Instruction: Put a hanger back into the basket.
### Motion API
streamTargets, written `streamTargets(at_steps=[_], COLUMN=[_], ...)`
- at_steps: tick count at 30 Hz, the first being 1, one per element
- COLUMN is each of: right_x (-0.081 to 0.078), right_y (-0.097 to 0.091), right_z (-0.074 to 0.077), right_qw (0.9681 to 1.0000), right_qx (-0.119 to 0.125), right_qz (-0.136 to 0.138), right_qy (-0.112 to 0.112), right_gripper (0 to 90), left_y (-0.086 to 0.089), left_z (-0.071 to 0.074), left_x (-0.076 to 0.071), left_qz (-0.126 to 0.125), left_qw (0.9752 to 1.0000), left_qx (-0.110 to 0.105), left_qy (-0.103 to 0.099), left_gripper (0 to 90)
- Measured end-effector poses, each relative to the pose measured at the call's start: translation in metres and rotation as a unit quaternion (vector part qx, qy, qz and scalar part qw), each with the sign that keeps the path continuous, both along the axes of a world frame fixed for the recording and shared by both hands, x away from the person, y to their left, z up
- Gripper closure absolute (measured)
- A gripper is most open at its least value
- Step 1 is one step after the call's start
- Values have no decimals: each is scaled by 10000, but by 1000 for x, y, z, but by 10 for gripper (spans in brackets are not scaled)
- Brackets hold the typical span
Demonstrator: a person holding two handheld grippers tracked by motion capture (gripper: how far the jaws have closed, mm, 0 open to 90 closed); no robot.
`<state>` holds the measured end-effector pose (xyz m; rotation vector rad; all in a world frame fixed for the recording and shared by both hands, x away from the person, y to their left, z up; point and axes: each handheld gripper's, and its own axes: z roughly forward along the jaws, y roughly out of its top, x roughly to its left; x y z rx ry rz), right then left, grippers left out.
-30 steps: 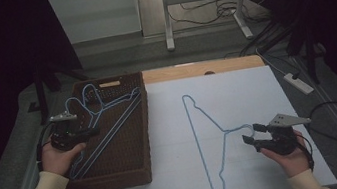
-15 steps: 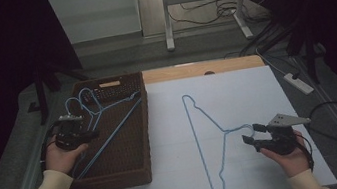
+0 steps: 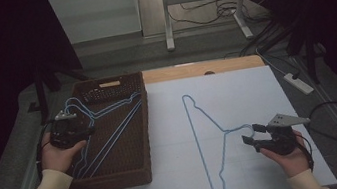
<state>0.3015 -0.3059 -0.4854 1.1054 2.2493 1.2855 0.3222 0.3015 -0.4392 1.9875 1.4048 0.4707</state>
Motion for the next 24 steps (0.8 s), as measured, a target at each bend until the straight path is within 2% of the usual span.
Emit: streamTargets(at_steps=[4,8,13,14,15,21,22,24], right_x=[0,0,0,0,0,-1,-1,0], right_y=[0,0,1,1,1,-1,-1,-1], right_z=[0,0,0,0,0,2,3,3], right_qw=[10000,10000,10000,10000,10000,10000,10000,10000], right_qx=[-3,-3,3,2,2,21,31,28], right_qz=[3,-1,4,3,2,-12,-15,-18], right_qy=[2,5,1,-1,-1,-47,-47,-58], right_gripper=[356,356,356,355,356,354,354,354], left_y=[-7,-17,-30,-30,-35,-53,-53,-61], left_z=[14,25,31,31,33,37,37,36], left_x=[-15,-29,-45,-45,-50,-71,-71,-77], left_qz=[-261,-529,-790,-790,-896,-1252,-1252,-1368], left_qw=[9990,9962,9923,9923,9904,9830,9830,9810], left_qx=[-178,-351,-474,-474,-555,-797,-797,-833], left_qy=[-322,-602,-828,-828,-900,-1081,-1081,-1098], left_gripper=[489,444,414,409,406,387,386,384])
